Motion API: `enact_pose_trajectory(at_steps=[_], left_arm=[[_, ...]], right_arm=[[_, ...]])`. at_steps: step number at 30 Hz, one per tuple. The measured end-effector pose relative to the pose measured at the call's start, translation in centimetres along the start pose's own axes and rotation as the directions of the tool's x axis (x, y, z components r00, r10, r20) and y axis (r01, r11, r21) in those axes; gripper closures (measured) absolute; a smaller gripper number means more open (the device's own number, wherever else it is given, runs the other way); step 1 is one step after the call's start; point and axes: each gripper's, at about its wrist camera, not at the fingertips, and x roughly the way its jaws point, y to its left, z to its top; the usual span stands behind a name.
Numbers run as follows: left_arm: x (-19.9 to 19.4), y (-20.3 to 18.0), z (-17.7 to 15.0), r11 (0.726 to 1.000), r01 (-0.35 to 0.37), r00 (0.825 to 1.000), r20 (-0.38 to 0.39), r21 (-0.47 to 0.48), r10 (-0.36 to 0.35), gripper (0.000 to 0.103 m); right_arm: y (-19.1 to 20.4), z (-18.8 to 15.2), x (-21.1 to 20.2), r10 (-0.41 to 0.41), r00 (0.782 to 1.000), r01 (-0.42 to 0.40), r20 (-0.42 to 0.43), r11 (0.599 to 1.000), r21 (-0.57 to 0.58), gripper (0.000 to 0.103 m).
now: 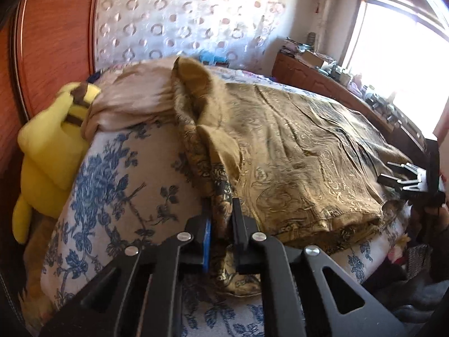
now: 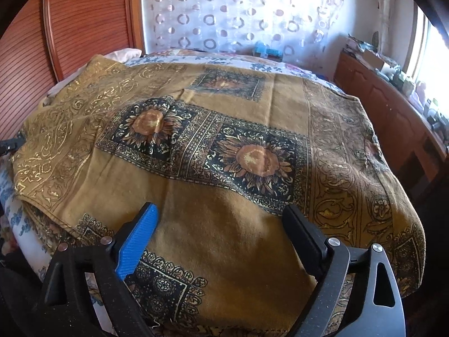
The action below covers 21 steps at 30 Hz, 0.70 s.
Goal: Fold small clothes
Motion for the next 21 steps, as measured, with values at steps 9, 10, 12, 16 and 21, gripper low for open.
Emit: enact_pose_trajectory(at_steps=[9, 10, 12, 16, 21], left_arm=[[-2.3, -3.2, 3.3, 0.997, 0.066, 0.99, 0.122, 0.048, -0.072, 0.097], [-2.4, -3.6, 3.9, 0.995, 0.077, 0.988, 0.13, 0.058, -0.084, 0.097], [-2.5, -4.8, 4.9, 0.992, 0.1, 0.983, 0.144, 0.078, -0.11, 0.097], [-2.4, -7.4, 6.9, 0.982, 0.148, 0.972, 0.164, 0.118, -0.166, 0.097], [-2.1, -11.8, 9.9, 0.959, 0.21, 0.954, 0.174, 0.189, -0.243, 0.097]], right_arm=[[-0.4, -0.2, -0.5, 0.017, 1.0, -0.017, 0.005, 1.0, -0.023, 0.011], [-0.6, -0.2, -0.7, 0.019, 1.0, -0.019, 0.009, 1.0, -0.024, 0.011], [-1.0, -0.2, -1.1, 0.011, 1.0, -0.01, 0.02, 1.0, -0.023, 0.011], [-2.5, -0.5, -2.5, 0.0, 0.998, -0.001, 0.065, 1.0, 0.013, 0.011], [-4.7, -1.1, -4.4, -0.028, 0.991, 0.019, 0.132, 0.998, 0.066, 0.011]])
